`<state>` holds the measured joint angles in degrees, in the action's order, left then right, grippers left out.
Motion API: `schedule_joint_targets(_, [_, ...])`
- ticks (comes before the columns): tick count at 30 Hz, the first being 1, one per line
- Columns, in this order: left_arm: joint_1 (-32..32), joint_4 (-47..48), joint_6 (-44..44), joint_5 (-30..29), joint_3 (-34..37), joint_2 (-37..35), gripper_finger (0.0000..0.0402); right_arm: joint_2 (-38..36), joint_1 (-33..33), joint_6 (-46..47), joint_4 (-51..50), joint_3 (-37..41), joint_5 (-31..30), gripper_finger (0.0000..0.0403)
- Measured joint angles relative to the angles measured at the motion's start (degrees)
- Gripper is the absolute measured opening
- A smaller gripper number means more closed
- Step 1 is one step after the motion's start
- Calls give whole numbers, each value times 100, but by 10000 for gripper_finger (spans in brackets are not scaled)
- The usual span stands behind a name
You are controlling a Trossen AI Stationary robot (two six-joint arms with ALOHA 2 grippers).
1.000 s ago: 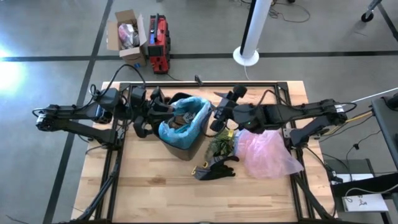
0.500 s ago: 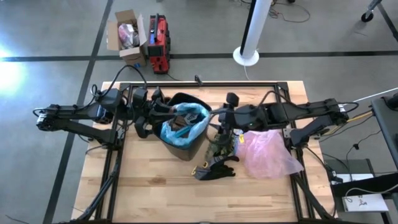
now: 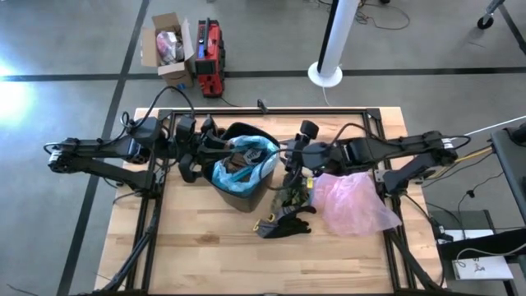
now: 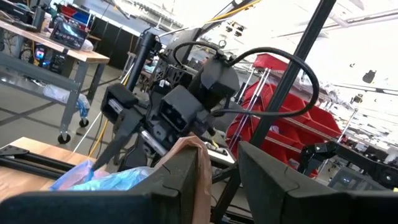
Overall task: Place trash/remove bag and relplace
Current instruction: Remove trash bag from trash bin
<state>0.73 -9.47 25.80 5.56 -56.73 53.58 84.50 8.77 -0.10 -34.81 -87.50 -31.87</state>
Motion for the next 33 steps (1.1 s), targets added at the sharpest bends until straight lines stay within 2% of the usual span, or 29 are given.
schedule_joint_targets(4, [0, -22, 4, 0, 0, 9, 97, 123, -57, -260, -67, 9, -121, 146])
schedule_joint_targets(11, [2, -41, 22, 0, 0, 9, 97, 37, -38, -989, -48, -267, -124, 12])
schedule_joint_targets(21, [2, -42, 22, 0, 0, 28, 97, -3, -41, -1996, -364, -1115, -120, 6])
schedule_joint_targets(28, [2, -36, 20, 0, 0, 28, 97, -10, -41, -1381, -1014, -1182, 21, 14])
schedule_joint_targets(33, [2, -37, -19, 1, 0, 35, 97, -8, -38, -769, -1130, -1061, 531, 57])
